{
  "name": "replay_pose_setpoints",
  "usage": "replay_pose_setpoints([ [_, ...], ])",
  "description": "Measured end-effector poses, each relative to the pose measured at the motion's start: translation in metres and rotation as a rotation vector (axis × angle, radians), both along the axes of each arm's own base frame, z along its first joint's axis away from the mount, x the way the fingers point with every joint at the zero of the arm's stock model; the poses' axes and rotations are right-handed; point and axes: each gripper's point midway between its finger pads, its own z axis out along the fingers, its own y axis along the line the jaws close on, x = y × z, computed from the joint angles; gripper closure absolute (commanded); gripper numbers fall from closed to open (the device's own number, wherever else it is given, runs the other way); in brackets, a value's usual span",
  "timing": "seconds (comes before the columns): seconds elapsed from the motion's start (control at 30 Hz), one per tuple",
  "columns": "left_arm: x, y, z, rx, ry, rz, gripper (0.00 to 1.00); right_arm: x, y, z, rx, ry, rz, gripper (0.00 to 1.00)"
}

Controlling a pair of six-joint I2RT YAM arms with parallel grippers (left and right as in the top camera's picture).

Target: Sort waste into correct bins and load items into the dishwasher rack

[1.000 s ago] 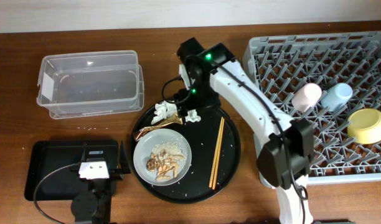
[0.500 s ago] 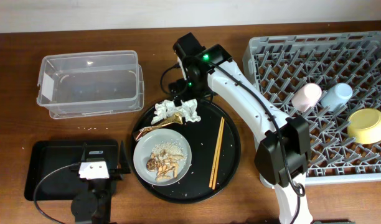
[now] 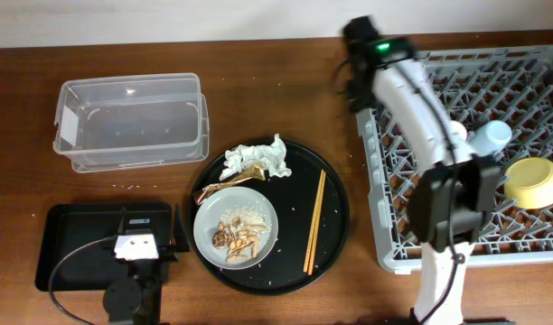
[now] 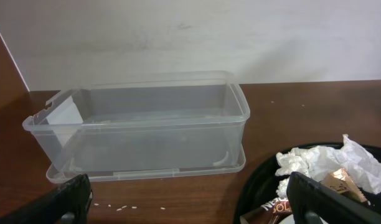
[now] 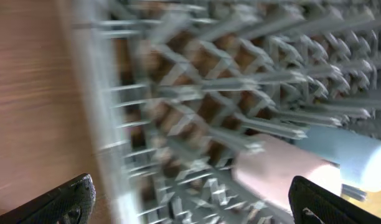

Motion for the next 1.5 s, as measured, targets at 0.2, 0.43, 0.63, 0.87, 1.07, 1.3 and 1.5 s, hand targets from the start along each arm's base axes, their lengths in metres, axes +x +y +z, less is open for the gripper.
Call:
replay_pose_setpoints([
  [0.2,0.000,0.000,0.000,0.000,0.000,0.000,0.01,-0.015,-0.095,-0.008,0.081,0.044,-0.211,0.02],
  [0.43,0.000,0.000,0.000,0.000,0.000,0.000,0.01,-0.049,-0.162,-0.018,0.255,0.096,-0.396,0.02],
  [0.63,0.000,0.000,0.000,0.000,0.000,0.000,0.01,-0.052,-0.171,-0.020,0.298,0.087,-0.423,0.02],
  [0.87,0.000,0.000,0.000,0.000,0.000,0.000,0.01,-0.049,-0.170,-0.020,0.308,0.079,-0.420,0.02],
  [1.07,0.000,0.000,0.000,0.000,0.000,0.000,0.01,-0.049,-0.169,-0.020,0.312,0.078,-0.421,0.02],
  [1.3,0.000,0.000,0.000,0.000,0.000,0.000,0.01,-0.049,-0.169,-0.020,0.312,0.078,-0.421,0.02],
  [1.5,0.000,0.000,0.000,0.000,0.000,0.000,0.01,-0.049,-0.169,-0.020,0.312,0.078,-0.421,0.02],
])
